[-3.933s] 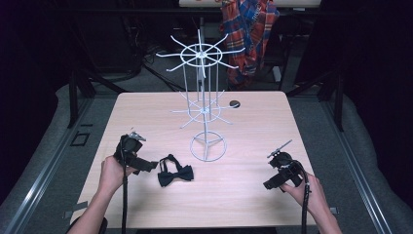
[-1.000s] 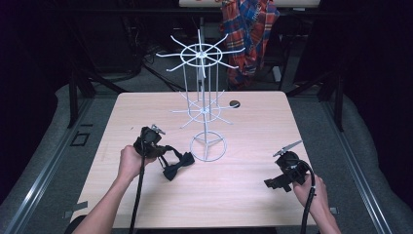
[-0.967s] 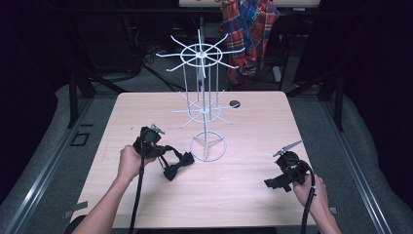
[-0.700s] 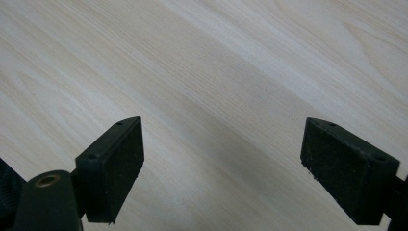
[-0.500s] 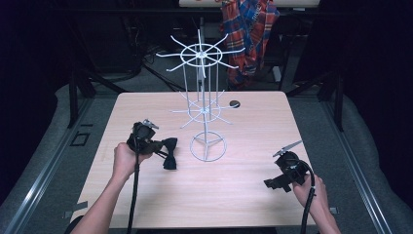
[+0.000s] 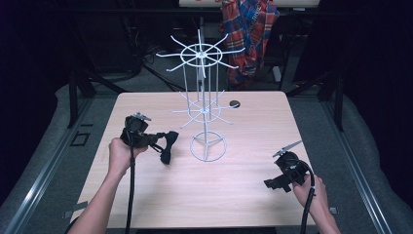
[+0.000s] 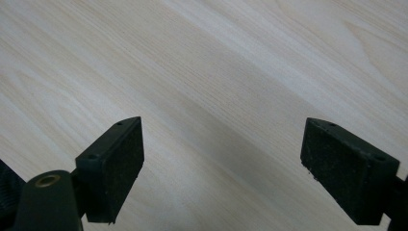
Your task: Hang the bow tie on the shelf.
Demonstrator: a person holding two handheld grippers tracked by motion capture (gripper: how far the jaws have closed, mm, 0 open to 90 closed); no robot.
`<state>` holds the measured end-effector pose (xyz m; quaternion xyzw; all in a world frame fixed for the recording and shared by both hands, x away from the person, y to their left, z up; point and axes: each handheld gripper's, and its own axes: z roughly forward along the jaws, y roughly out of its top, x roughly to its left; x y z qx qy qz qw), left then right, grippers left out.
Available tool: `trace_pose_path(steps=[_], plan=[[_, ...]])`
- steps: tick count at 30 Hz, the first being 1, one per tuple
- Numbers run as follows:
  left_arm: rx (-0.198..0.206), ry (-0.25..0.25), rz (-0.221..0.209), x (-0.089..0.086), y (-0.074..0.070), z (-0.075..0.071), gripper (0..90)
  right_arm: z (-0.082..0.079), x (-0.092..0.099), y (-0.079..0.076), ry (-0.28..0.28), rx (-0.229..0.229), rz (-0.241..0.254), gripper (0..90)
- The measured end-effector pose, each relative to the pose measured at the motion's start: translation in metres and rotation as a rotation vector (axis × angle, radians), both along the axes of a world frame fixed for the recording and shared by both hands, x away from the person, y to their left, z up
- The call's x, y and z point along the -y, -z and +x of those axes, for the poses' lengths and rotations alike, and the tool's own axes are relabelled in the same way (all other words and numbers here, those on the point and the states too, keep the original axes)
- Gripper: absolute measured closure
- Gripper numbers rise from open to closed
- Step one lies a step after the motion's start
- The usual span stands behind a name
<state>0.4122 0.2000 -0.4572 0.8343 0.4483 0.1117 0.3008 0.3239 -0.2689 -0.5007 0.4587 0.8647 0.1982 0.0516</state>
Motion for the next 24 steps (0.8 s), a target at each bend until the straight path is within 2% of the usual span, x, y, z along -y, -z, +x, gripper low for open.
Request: trace_pose_path(steps=[6, 9, 10, 11, 21, 24], plan=[[0.014, -0.013, -0.027, 0.001, -0.008, 0.003, 87.2, -0.001, 0.0, -0.001, -0.005, 0.0, -0.016, 15.0], [0.011, -0.021, -0.04, -0.001, -0.012, 0.005, 87.2, 0.0, 0.0, 0.0, -0.005, -0.004, -0.003, 15.0], [0.013, -0.024, -0.046, -0.001, -0.014, 0.006, 87.2, -0.002, -0.001, 0.002, 0.023, 0.017, 0.011, 15.0], [0.012, -0.025, -0.05, -0.002, -0.015, 0.006, 87.2, 0.0, 0.0, 0.0, 0.001, -0.001, -0.007, 15.0], [0.023, -0.032, -0.072, -0.001, -0.027, 0.008, 87.2, -0.002, 0.001, -0.001, 0.005, 0.001, -0.017, 15.0], [0.03, -0.027, -0.06, 0.003, -0.03, 0.009, 87.2, -0.002, 0.001, -0.001, 0.01, -0.004, -0.005, 15.0]])
